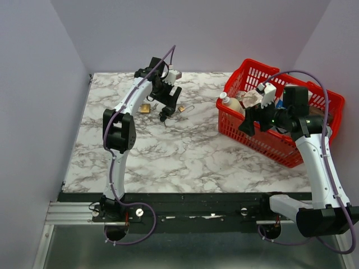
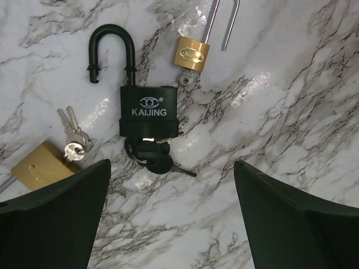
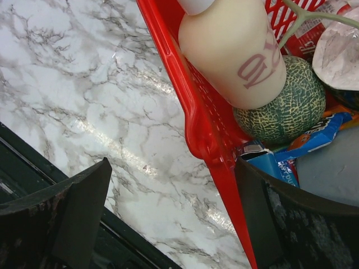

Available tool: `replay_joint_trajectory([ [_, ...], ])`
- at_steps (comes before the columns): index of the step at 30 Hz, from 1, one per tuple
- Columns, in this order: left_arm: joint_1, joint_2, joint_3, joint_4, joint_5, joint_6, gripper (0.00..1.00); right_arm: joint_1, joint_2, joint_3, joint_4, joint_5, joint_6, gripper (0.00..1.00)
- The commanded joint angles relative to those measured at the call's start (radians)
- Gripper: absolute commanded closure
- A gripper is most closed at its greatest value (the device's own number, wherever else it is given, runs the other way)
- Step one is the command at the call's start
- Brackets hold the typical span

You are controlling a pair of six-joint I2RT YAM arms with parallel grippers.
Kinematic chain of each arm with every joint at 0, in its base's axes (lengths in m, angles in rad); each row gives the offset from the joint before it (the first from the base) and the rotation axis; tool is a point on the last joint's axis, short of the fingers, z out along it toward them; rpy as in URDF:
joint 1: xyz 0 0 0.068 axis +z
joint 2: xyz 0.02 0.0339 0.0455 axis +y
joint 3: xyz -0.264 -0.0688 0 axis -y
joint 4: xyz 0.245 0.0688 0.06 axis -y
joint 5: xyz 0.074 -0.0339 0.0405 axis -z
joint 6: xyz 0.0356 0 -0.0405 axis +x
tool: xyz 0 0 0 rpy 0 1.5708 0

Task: Lock with the key
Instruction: Pick up the lock from the center of the board.

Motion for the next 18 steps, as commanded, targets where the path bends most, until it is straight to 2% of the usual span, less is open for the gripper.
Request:
replay_joint_trajectory([
  [1, -0.026, 0.068, 0.04, 0.02, -0.035, -0.018, 0.01, -0.008, 0.015, 0.004, -0.016, -0.001, -0.004, 0.0],
  [5, -0.028, 0.091, 0.017, 0.056, -0.061, -0.019, 0.01, -0.009, 0.016, 0.004, -0.019, -0.001, -0.003, 0.0],
  [18, -0.031, 0.21, 0.095, 0.081, -0.141, -0.034, 0.01, -0.022, 0.019, 0.012, -0.028, -0.007, 0.0, 0.0],
])
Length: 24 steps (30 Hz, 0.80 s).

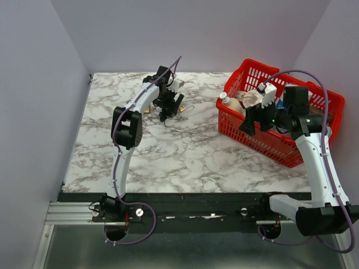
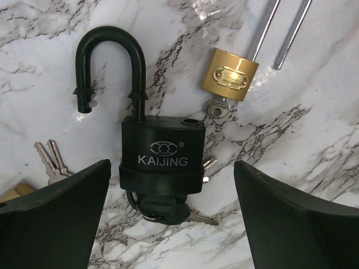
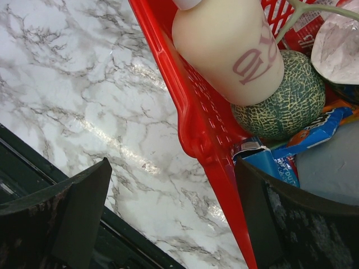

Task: Lock with the key
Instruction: Pick up the lock from the center of the board.

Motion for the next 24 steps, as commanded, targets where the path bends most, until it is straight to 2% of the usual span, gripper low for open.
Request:
replay_joint_trajectory([
  [1, 0.0, 0.048, 0.063, 0.017, -0.036, -0.013, 0.01, -0.01, 0.007, 0.012, -0.019, -0.006, -0.002, 0.0],
  [8, 0.0, 0.091, 0.1, 0.014, -0.016, -0.03, 0.03, -0.01, 0.005, 0.015, -0.024, -0.002, -0.005, 0.0],
  [12, 0.0, 0.082, 0.089, 0.0, -0.025, -0.04, 0.15, -0.01, 0.009, 0.023, -0.024, 0.001, -0.007, 0.0],
  [17, 0.0, 0.013, -0.004, 0.039, -0.082, -0.022, 0.13, -0.01, 0.016, 0.037, -0.022, -0.012, -0.005, 0.0],
  [20, 0.0, 0.018, -0.011, 0.022, -0.142, -0.007, 0.14, -0.01, 0.022, 0.043, -0.022, -0.019, 0.0, 0.0],
  [24, 0.0, 0.018, -0.034, 0.017, -0.146, 0.004, 0.17, -0.01, 0.022, 0.047, -0.021, -0.019, 0.0, 0.0],
])
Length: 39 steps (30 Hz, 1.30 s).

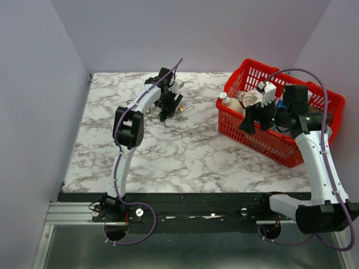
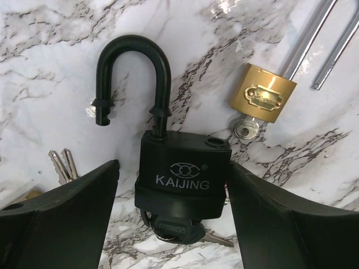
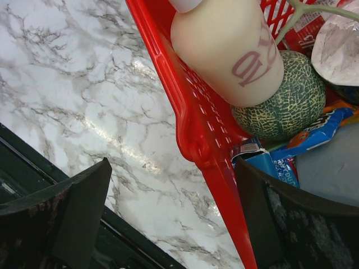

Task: Lock with the key
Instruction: Pick up the lock from the center of the board.

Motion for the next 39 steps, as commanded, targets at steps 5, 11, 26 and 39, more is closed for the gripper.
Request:
replay_joint_trajectory([
  [5, 0.002, -0.026, -0.05, -0.002, -0.029, 0.013, 0.31, -0.01, 0.007, 0.038, -0.015, -0.016, -0.002, 0.0],
  [11, 0.002, -0.127, -0.111, 0.039, -0.013, -0.019, 0.48, -0.009, 0.011, 0.06, 0.0, -0.006, 0.019, 0.0],
  [26, 0.001, -0.956, -0.777, 0.553, 0.189, -0.399, 0.85, 0.008, 0.012, 0.259, 0.261, -0.165, 0.444, 0.0],
  [39, -0.057, -1.434, -1.13, 0.906, -0.011, -0.521, 0.9, 0.448, 0.331, 0.584, 0.43, 0.106, 0.645, 0.05],
])
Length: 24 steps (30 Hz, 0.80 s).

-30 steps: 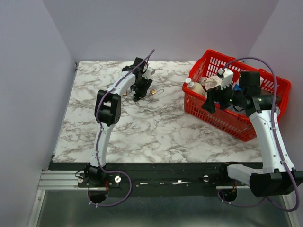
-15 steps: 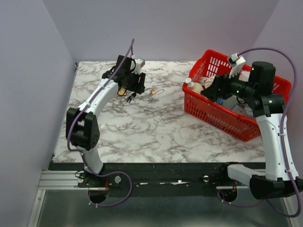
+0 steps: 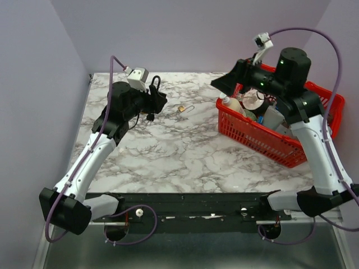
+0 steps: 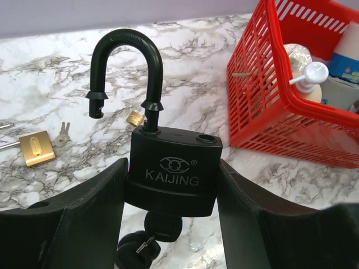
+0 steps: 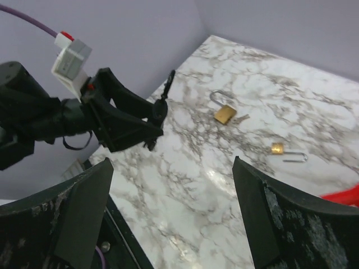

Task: Lock with the key
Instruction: Pick up the lock from the center of the board.

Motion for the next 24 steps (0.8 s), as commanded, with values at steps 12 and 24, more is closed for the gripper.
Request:
replay_joint_trajectory([
  [12, -0.068, -0.233, -0.095, 0.249, -0.174, 0.039, 0.93, 0.321, 0.358, 0.196, 0.084, 0.127, 0.098, 0.08],
  [24, -0.085, -0.247, -0.112, 0.28, -0.171, 0.054, 0.96, 0.377, 0.427, 0.239, 0.113, 0.149, 0.127, 0.15],
])
